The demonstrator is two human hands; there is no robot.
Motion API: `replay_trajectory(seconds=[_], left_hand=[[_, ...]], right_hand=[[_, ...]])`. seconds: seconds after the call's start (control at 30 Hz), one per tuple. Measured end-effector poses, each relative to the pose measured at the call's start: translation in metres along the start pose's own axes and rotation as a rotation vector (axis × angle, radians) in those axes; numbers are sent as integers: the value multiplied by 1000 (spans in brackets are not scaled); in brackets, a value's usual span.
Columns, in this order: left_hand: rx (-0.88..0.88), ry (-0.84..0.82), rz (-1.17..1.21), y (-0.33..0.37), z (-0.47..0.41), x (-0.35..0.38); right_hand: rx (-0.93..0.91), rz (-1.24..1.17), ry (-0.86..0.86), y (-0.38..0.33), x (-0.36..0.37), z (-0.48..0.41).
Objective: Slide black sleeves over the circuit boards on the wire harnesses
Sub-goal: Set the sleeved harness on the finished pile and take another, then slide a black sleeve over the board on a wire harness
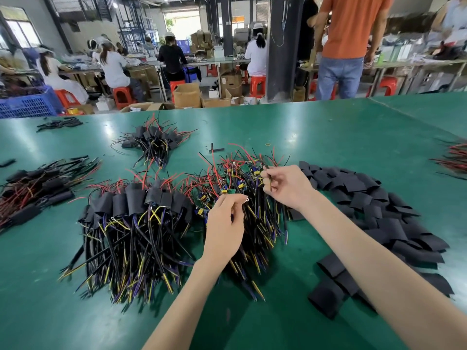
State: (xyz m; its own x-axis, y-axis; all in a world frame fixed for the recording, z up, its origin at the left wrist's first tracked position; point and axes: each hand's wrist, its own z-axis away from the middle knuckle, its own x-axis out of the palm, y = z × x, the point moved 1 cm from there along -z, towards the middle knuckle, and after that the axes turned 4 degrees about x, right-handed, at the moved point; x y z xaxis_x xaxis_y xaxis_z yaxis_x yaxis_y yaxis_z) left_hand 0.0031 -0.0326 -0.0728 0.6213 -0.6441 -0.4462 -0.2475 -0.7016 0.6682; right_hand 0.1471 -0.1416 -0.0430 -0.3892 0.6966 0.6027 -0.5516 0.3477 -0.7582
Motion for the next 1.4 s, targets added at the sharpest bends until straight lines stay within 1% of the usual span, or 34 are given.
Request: replay_trajectory(seconds=[0.1, 0.2, 0.27, 0.3, 0.37, 0.47, 0.53, 0.6, 0.67, 0.73, 0.8, 0.83, 0.9, 1.0, 1.03, 1.07, 1.1, 1.13, 1.2, 1.23, 1.27, 1.3, 1.33, 1.37, 1.4], left_hand=[[-47, -67, 61, 0, 3, -1], [-93, -102, 94, 0, 4, -2], [-127, -99, 122, 0, 3, -2], [-149, -100, 151, 0, 2, -1], [-218, -106, 258, -2, 1, 0], [-348, -55, 507, -4, -3, 0], [-459, -4, 681, -5, -7, -1], [-592, 43, 914, -4, -11, -6], [-681, 60, 1121, -3, -16, -11], [-727, 21, 1236, -3, -18, -15], [-737, -26, 1266, 0, -18, -17], [-747, -21, 1272, 0, -17, -17], [-767, 11, 1255, 0, -15, -18], [-791, 15, 1249, 0, -16, -20], [-804, 14, 1256, -1, -16, -22], [-813, 8, 1246, -2, -16, -24], [-816, -4, 1224, -4, -17, -27], [-813, -23, 1205, -4, -18, -31], [-798, -66, 1190, -3, -20, -41], [-787, -86, 1180, 0, -22, -47], [-772, -103, 1162, 5, -25, -54], [-752, -113, 1138, 10, -28, -61], [-726, -115, 1112, 17, -32, -69], [-689, -110, 1080, 24, -37, -78], [-636, -104, 1031, 31, -43, -87]], right_hand=[[131, 108, -174, -2, -1, 1], [230, 343, -195, -3, -1, -3], [236, 452, -183, -4, 1, -3], [209, 468, -172, -5, 2, -2], [100, 453, -134, -9, 7, -2], [-78, 472, -65, -18, 21, 4], [-94, 545, -92, -18, 30, 16], [-5, 612, -194, -9, 35, 33], [140, 645, -361, 11, 34, 52], [276, 675, -524, 33, 32, 69], [395, 690, -636, 47, 27, 81], [437, 708, -670, 52, 25, 84], [493, 750, -724, 58, 20, 90], [526, 702, -790, 62, 11, 98], [496, 702, -771, 61, 8, 98], [432, 739, -707, 59, 3, 97], [319, 819, -591, 55, -2, 95], [164, 935, -430, 50, -9, 92], [-243, 1210, -55, 38, -26, 84], [-428, 1360, 98, 34, -36, 80], [-539, 1535, 210, 32, -47, 76], [-575, 1709, 282, 32, -59, 72], [-553, 1851, 328, 33, -70, 68], [-502, 1936, 346, 34, -80, 63], [-450, 1971, 341, 34, -86, 59]])
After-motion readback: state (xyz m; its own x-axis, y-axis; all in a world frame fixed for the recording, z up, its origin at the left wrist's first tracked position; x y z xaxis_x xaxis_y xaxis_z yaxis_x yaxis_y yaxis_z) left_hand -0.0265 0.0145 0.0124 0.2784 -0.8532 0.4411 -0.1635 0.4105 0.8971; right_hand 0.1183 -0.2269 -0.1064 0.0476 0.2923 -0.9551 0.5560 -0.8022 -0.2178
